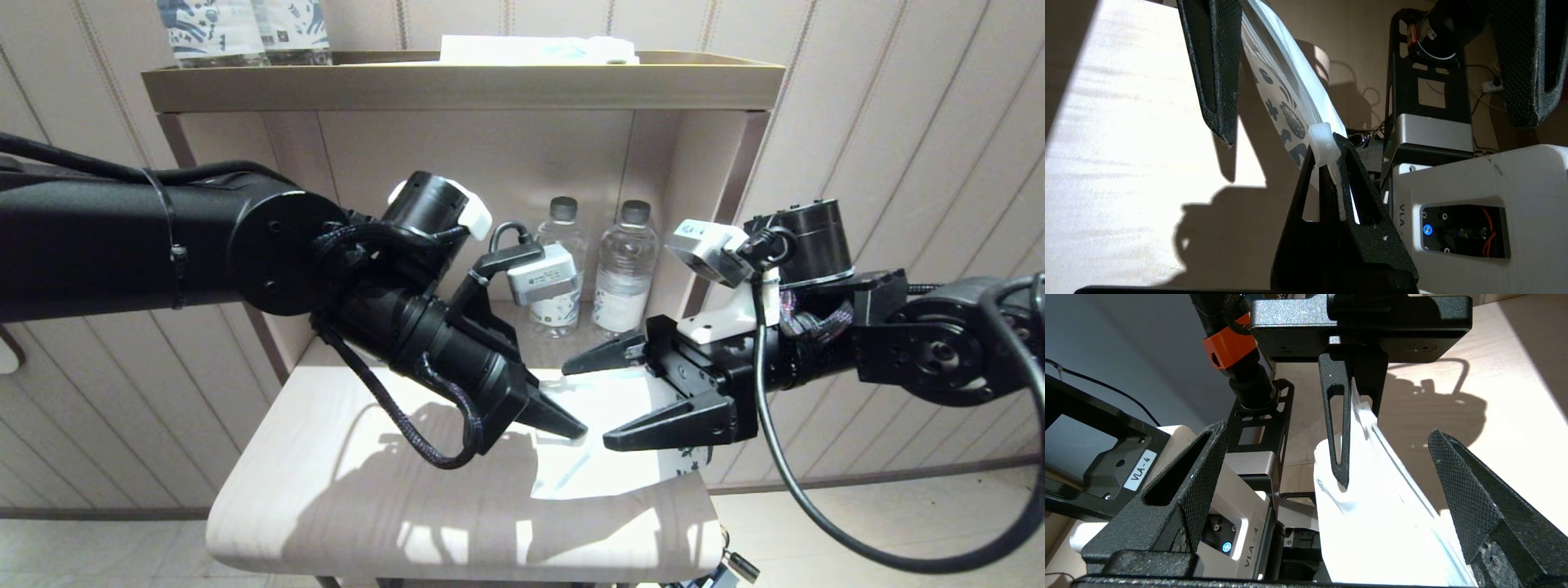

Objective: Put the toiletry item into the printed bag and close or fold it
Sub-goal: Hand it to the other hand

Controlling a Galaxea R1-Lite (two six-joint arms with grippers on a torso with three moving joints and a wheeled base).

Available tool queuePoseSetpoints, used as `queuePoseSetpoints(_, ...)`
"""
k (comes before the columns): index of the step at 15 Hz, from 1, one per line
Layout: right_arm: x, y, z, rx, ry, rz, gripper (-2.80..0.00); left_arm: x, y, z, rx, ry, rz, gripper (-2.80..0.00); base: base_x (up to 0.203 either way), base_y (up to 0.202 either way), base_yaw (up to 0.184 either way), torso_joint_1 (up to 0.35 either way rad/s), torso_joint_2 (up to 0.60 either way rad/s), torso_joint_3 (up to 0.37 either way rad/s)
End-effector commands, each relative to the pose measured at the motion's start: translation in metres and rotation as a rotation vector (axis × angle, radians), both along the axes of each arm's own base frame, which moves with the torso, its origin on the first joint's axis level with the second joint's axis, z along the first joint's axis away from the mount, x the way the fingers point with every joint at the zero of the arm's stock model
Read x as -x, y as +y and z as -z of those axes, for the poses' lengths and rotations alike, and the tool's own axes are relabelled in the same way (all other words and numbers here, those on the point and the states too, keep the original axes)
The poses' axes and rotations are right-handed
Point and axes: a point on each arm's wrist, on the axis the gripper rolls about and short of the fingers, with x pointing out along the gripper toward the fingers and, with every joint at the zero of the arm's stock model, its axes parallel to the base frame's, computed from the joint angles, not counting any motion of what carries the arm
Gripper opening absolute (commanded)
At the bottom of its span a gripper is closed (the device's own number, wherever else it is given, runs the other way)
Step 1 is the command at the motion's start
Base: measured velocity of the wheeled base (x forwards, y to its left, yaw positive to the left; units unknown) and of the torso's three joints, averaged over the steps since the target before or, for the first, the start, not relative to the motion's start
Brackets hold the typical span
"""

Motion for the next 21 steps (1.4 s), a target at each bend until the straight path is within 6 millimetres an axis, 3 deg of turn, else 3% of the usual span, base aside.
queuePoseSetpoints(1,-0.0007,0.0007,0.002,-0.001,0.003,-0.008,0.0,-0.0004,0.001,0.0001,0.001,0.003,0.002,-2.8,0.0,0.0,0.0,0.0,0.0,0.0)
queuePoseSetpoints(6,0.0007,0.0019,0.0042,0.008,-0.011,0.002,0.0,-0.0012,0.0011,-0.0001,0.003,0.003,0.001,-2.8,0.0,0.0,0.0,0.0,0.0,0.0)
queuePoseSetpoints(7,0.0008,0.0027,0.0049,0.017,-0.033,0.018,-2.8,-0.0015,0.0015,-0.0001,0.003,0.003,0.0,-2.8,0.0,0.0,0.0,0.0,0.0,0.0)
queuePoseSetpoints(9,0.0007,0.0029,0.0047,0.02,-0.038,0.023,-2.8,-0.0015,0.0015,0.0003,0.002,0.004,0.0,-2.8,0.0,0.0,0.0,0.0,0.0,0.0)
queuePoseSetpoints(10,0.0009,0.0028,0.004,0.02,-0.039,0.025,0.0,-0.0014,0.0016,0.001,0.001,0.006,0.0,-2.8,0.0,0.0,0.0,0.0,0.0,0.0)
queuePoseSetpoints(21,0.0031,0.0028,0.001,0.018,-0.042,0.024,0.0,0.0014,0.0017,-0.0027,0.028,0.026,0.018,-2.8,0.0,0.0,0.0,0.0,0.0,0.0)
